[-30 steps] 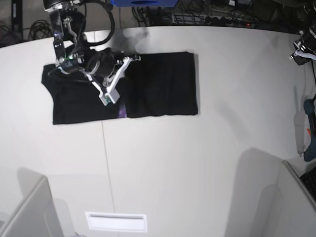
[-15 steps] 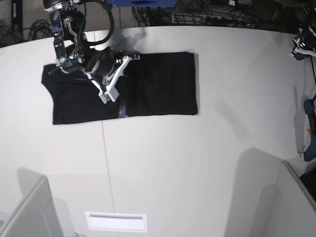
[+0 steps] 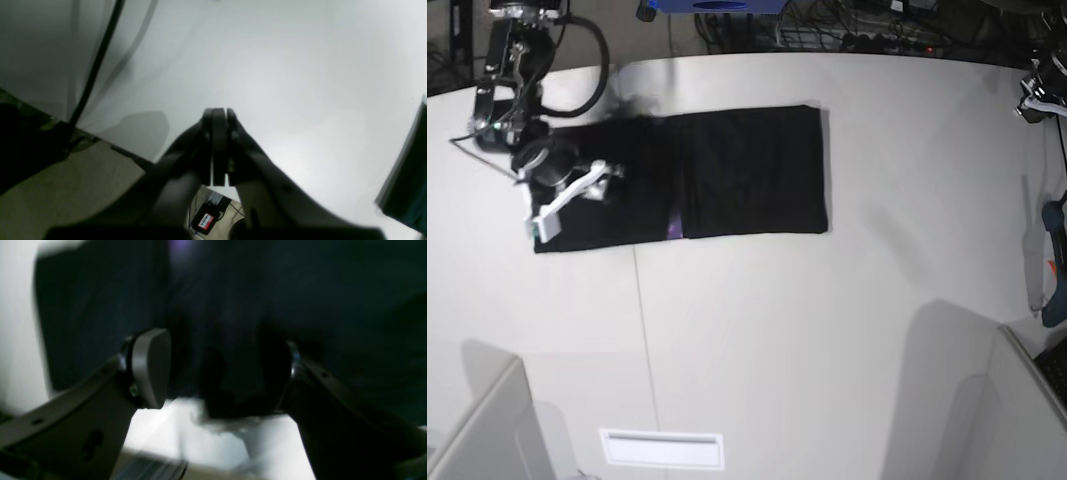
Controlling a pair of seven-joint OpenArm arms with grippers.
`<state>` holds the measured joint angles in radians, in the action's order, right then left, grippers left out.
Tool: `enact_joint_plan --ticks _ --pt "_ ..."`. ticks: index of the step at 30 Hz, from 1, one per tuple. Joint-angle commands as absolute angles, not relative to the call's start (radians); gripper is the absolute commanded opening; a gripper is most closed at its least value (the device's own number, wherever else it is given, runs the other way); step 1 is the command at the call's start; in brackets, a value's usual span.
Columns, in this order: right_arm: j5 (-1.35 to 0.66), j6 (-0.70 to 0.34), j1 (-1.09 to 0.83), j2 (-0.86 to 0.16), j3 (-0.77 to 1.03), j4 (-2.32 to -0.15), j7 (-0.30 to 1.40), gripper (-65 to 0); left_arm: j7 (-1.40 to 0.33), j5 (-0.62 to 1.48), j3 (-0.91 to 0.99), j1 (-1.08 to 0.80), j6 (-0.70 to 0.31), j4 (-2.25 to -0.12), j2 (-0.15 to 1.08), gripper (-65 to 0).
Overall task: Fold the T-shirt properly
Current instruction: 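Reposition both grippers to the ends of the doubled strip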
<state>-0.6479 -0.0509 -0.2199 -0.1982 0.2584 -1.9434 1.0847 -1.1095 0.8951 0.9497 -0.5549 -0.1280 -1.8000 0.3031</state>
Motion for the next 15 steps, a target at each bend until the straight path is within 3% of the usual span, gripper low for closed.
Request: enact_joint_plan --ticks 1,5,9,15 --pt "-0.65 -0.09 -0.173 -0.211 0.311 -1.925 1.07 -22.2 -1.092 0.909 0.957 -0.55 -0.13 -1.817 0.321 -65.0" --pt "-0.645 -0.205 -0.045 -0.257 0.46 -1.696 1.098 -21.0 -1.092 0.909 0.897 -0.541 -0.13 -1.847 0.32 -65.0" --pt "-0.647 -0.255 0.036 -0.335 0.464 -1.466 1.098 -20.3 -1.092 0.909 0.817 -0.521 -0.13 -1.894 0.32 -65.0" --pt "-0.647 -0.288 0.054 -0.392 0.46 -1.351 1.055 -20.3 -1.092 0.909 0.742 -0.478 -0.13 -1.893 0.311 -65.0"
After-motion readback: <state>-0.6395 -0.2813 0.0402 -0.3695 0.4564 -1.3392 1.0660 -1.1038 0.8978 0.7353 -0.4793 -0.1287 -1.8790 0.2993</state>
